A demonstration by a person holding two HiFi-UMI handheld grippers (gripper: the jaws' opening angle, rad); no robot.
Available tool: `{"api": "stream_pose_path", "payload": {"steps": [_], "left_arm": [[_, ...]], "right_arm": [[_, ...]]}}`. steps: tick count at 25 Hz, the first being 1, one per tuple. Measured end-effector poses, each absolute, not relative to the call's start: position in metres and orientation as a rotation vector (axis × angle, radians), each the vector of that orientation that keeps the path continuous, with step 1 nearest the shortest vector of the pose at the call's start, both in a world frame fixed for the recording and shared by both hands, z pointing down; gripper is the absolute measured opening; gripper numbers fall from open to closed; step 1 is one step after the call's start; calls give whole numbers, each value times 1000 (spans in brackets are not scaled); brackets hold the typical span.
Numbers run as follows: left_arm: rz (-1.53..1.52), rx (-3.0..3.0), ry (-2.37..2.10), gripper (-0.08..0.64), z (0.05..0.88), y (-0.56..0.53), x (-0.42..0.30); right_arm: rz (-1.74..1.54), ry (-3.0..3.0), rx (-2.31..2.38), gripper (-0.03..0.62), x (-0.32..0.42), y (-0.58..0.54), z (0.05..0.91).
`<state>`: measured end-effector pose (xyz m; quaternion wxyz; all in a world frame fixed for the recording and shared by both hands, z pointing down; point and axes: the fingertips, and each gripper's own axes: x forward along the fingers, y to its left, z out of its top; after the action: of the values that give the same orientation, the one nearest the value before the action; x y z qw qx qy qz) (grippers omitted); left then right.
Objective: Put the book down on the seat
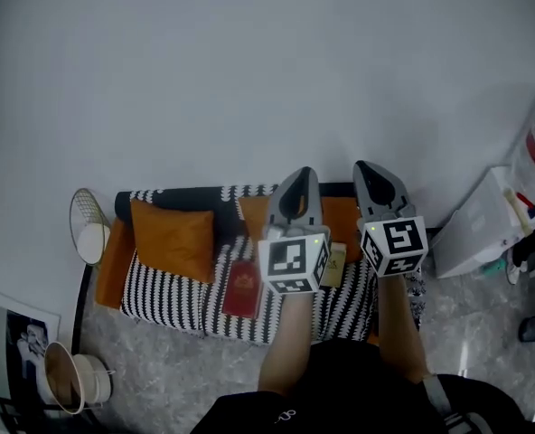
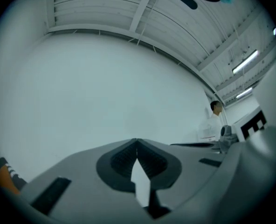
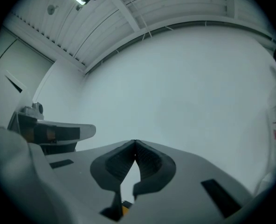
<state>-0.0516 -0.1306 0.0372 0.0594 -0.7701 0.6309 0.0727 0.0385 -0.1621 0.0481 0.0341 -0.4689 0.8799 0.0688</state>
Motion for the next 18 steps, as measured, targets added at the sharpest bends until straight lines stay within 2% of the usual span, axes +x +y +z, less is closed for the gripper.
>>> {"api": "stream_pose_path", "payload": {"steps": [8, 18], "left_arm": [[78, -2337, 1856, 14, 44, -135, -31], [88, -2344, 1837, 14, 43, -130, -24]], "right_arm": [[227, 2707, -1438, 11, 46, -154, 48], [272, 2729, -1419, 11, 47, -150, 48]]}}
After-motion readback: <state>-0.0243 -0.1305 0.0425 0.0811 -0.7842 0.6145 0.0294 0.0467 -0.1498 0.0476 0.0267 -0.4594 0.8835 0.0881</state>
